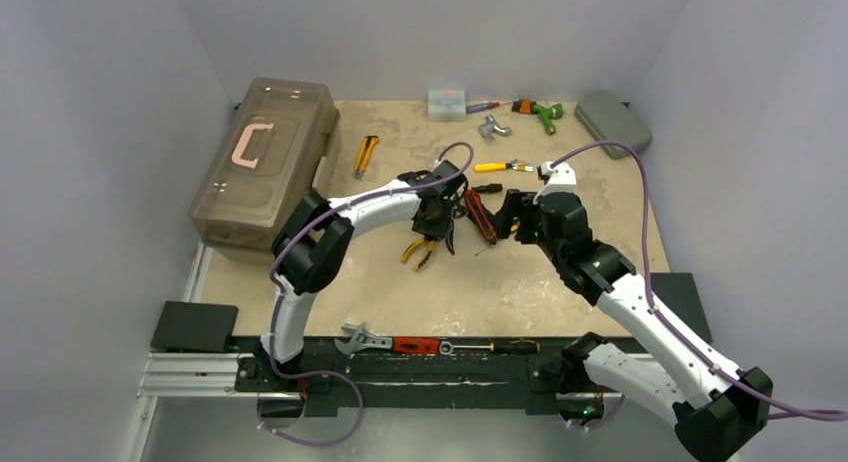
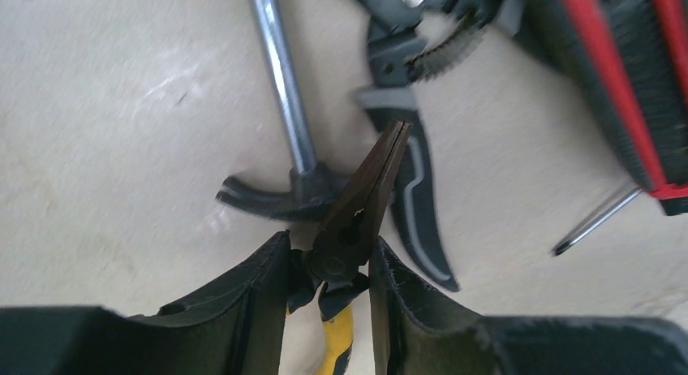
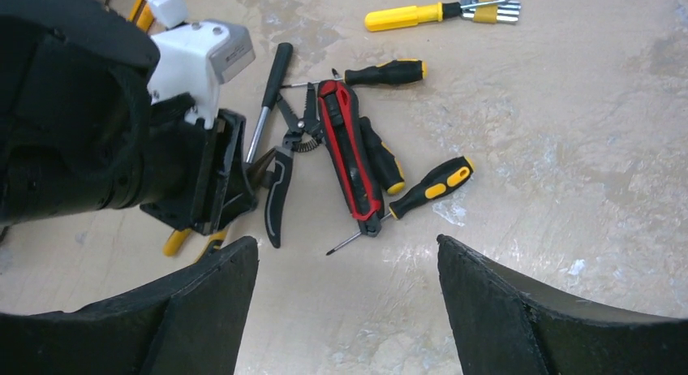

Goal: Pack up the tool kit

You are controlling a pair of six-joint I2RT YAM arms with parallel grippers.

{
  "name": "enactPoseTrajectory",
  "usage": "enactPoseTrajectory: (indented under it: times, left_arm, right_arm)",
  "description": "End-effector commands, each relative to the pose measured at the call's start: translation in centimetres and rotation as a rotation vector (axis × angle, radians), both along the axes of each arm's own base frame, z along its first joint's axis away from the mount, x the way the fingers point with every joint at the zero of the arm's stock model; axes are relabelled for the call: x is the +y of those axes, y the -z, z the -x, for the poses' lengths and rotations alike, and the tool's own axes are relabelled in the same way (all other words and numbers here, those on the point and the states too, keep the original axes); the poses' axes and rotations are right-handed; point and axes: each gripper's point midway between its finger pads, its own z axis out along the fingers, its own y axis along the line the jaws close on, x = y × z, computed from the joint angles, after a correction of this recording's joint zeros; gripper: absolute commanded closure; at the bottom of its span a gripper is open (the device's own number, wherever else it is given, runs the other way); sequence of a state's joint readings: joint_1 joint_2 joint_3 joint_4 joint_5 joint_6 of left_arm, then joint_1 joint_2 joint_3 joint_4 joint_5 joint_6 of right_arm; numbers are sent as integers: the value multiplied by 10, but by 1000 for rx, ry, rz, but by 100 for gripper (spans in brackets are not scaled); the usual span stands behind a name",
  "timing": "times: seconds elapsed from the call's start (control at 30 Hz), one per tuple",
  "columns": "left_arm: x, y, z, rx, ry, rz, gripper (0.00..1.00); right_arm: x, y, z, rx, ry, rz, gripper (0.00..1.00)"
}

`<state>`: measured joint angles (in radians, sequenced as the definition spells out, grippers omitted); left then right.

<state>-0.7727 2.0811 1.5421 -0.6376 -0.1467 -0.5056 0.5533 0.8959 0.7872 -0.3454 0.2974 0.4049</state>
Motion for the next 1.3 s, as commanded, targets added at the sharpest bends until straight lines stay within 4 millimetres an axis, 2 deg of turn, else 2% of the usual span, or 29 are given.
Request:
enactPoseTrajectory:
  times: [0.0, 0.1, 0.17, 0.23, 0.3, 0.37, 0.47, 0.57, 0.6, 0.7, 0.87, 0.9, 0.97, 1.0, 1.1, 1.2, 1.27]
  left_arm:
    - [-38, -37, -18, -38, 28, 135, 70]
    - [-26, -71, -17, -89, 21, 129, 43]
    - [-11, -97, -17, -124, 9, 131, 29]
    - [8, -121, -16, -155, -12, 103, 18]
    - [31, -144, -13, -179, -34, 64, 5]
    - [53, -169, -12, -208, -62, 58, 3]
    - [91, -204, -10, -249, -110, 85, 3]
    - [140, -239, -12, -320, -181, 87, 3]
    - [160, -248, -15, -339, -215, 79, 3]
    - [204, -269, -17, -361, -292, 84, 2]
    - [262, -303, -27, -424, -438, 140, 1]
    - [271, -308, -29, -430, -461, 148, 1]
    - [294, -315, -36, -443, -520, 155, 1]
    - [302, -317, -39, -448, -539, 163, 1]
    - [344, -321, -50, -462, -634, 170, 1]
    - [376, -309, -61, -428, -696, 203, 1]
    - [389, -297, -68, -389, -716, 263, 1]
  right_arm:
    - [0, -4, -1, -19, 17, -44, 18]
    - [3, -5, 0, -13, 7, -60, 16]
    - [7, -7, 1, -19, -5, -80, 15]
    - [12, -12, 1, -35, -20, -115, 14]
    - [19, -14, 1, -43, -41, -156, 7]
    - [29, -16, 0, -48, -70, -209, 1]
    - [52, -18, -1, -39, -146, -292, 1]
    - [76, -14, -9, 9, -201, -362, 1]
    - [85, -15, -10, 21, -232, -382, 1]
    - [108, -18, -21, 37, -281, -465, 1]
    - [150, -36, -44, 29, -340, -700, 2]
    - [160, -41, -50, 42, -350, -750, 4]
    - [181, -40, -60, 72, -360, -774, 7]
    - [193, -37, -65, 77, -373, -773, 7]
    - [228, -44, -73, 60, -419, -800, 5]
    - [266, -47, -79, 81, -473, -866, 3]
    - [289, -47, -83, 108, -503, -933, 3]
